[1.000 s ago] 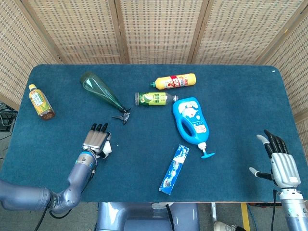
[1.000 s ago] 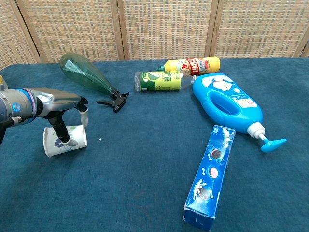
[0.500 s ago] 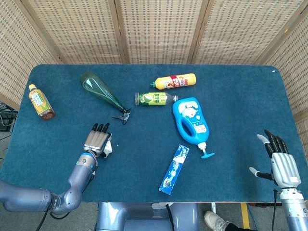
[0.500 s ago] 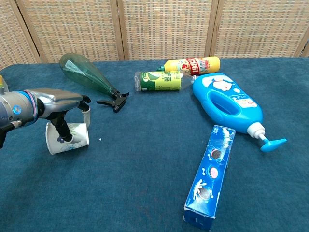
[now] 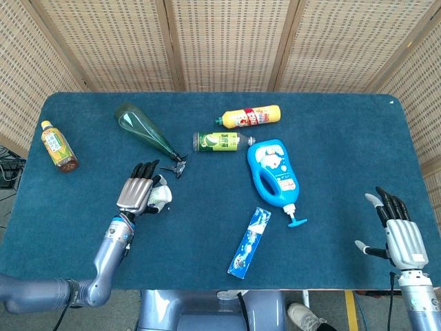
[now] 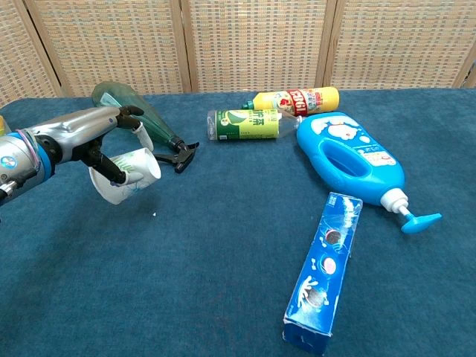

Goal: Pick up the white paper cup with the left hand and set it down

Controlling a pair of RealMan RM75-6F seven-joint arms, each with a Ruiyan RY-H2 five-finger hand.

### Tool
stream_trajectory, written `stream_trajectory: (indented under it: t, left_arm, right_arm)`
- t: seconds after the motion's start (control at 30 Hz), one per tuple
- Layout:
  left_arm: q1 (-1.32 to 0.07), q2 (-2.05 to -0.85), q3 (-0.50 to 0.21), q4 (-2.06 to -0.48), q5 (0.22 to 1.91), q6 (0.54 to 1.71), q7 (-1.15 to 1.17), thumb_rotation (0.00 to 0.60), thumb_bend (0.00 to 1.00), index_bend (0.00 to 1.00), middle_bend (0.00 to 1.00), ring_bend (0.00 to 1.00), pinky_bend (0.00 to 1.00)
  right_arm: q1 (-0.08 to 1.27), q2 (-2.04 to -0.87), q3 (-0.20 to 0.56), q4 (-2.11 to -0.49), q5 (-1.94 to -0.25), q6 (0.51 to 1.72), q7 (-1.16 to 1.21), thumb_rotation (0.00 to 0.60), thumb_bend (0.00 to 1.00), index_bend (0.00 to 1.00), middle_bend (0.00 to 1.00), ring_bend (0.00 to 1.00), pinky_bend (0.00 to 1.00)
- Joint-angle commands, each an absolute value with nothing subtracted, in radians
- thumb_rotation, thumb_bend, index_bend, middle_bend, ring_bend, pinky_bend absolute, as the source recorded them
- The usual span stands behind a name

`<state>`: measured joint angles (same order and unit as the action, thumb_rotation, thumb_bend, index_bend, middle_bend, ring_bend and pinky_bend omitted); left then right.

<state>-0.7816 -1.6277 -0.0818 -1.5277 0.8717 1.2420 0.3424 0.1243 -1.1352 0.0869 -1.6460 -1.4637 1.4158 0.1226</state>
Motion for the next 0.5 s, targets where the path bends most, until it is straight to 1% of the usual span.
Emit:
stream_trajectory:
  t: [0.03,0.23,0.37,0.5]
  left_arm:
    - [-0.691,-1.753,-0.101,-1.314,1.075,1.311,0.063,0.588,0.31,0.42,0.0,0.0,0.0]
    - [-0.643,-1.84,-0.099,-1.145,1.198,1.326,-0.172,0.6,0.28,0.42,0.0,0.0,0.0]
    - [-0.624,-1.867,-0.101,-1.09,1.239,1.315,-0.257,0.6,0.28,0.42,0.0,0.0,0.0]
    - [-0.612,-1.874,-0.11,-1.075,1.256,1.288,-0.32,0.6,0.27,0.42,0.0,0.0,0.0]
  right_arm:
    - [0.126,-1.139,0.085,-1.645,-1.465,1.412,0.118,0.6,0.1,0.0,0.0,0.0,0.0]
    - [0.128,-1.144,0.084,-1.641,-1.465,1.409,0.113,0.6,0.1,0.0,0.0,0.0,0.0]
    - [0.129,-1.146,0.082,-1.64,-1.467,1.408,0.109,0.6,0.1,0.0,0.0,0.0,0.0]
    - [0.129,-1.147,0.082,-1.641,-1.466,1.408,0.106,0.6,0.1,0.0,0.0,0.0,0.0]
